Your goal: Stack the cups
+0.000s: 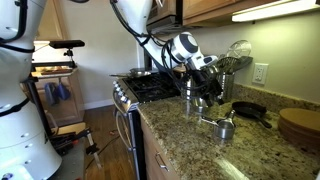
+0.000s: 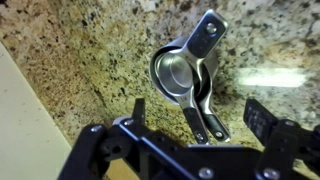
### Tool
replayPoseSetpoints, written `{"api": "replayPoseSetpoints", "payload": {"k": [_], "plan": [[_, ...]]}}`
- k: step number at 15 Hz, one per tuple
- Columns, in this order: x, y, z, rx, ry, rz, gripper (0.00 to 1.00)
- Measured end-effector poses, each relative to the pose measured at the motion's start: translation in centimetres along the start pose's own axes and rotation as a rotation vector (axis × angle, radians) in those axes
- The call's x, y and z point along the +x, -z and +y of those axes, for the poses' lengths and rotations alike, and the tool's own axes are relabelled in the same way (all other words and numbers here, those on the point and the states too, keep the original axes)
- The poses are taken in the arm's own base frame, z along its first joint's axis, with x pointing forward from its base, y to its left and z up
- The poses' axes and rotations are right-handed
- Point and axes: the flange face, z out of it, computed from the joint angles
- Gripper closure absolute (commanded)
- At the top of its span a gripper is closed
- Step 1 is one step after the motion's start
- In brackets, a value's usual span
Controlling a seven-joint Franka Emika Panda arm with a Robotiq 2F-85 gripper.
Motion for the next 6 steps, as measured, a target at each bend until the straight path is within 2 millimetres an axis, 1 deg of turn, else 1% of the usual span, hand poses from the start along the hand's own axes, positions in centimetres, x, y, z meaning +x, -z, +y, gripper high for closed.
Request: {"api": "replayPoseSetpoints", "payload": {"k": [3, 6], "plan": [[-1.4, 2.2, 1.4, 0.095, -0.075, -0.038, 0.00], [-3.5, 3.8, 2.5, 0.175, -0.128, -0.069, 0.00]]}}
